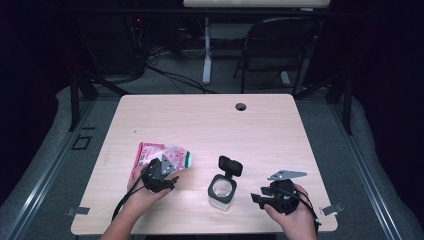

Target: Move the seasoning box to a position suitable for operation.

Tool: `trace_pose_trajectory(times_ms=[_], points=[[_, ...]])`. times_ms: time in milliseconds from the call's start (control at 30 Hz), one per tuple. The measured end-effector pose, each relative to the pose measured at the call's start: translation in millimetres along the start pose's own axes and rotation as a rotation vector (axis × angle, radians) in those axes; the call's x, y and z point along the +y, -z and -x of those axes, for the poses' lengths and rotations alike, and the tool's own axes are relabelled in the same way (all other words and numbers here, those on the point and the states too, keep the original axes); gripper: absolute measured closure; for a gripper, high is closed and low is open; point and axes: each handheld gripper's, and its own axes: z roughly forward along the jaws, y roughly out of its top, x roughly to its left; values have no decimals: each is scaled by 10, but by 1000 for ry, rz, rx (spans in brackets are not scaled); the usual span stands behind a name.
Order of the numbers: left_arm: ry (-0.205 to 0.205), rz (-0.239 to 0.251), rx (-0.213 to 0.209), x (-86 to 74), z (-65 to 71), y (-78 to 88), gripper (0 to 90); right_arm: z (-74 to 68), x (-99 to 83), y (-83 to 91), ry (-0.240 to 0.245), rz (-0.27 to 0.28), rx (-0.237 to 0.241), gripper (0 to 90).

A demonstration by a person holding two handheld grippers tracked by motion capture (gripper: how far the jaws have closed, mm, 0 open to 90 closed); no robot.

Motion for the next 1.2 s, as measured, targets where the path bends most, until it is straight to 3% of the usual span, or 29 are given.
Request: trace_pose_trajectory(times_ms=[300, 567, 933, 1200], points=[[-4, -6, 76, -70, -51, -145, 383, 30, -55, 27, -18, 14, -10, 540], [54, 9, 64, -143, -139, -180, 492, 37, -67, 10, -21, 17, -11, 538], [66, 50, 52, -164, -180, -143, 662, 42, -76, -1, -22, 12, -11, 535], [107, 66, 51, -151, -208, -52, 737, 54, -83, -11, -32, 17, -10, 535]])
